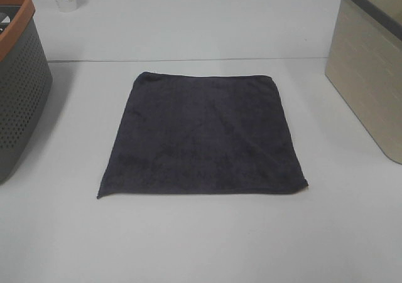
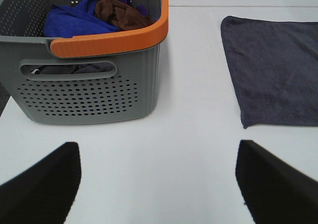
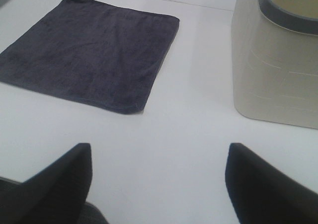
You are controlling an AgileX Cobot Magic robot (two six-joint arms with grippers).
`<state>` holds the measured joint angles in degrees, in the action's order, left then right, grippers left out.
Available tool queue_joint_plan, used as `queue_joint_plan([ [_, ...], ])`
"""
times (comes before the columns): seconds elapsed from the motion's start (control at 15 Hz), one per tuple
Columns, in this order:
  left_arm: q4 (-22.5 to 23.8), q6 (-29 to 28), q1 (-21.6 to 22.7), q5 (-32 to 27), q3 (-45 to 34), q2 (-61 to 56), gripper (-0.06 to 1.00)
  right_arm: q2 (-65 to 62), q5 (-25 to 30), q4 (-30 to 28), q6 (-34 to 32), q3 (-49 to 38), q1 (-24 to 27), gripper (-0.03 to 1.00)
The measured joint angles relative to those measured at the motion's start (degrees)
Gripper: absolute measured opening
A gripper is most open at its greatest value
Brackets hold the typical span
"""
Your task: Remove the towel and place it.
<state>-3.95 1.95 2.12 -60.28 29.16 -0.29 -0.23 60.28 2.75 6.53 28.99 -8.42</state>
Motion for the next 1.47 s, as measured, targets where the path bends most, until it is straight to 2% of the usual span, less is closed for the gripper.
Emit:
queue_joint_plan([
  [1.47, 0.00, 0.00, 0.00, 0.00, 0.00, 0.00, 0.79, 0.00, 0.00, 0.00, 0.00, 0.00, 0.00, 0.74],
])
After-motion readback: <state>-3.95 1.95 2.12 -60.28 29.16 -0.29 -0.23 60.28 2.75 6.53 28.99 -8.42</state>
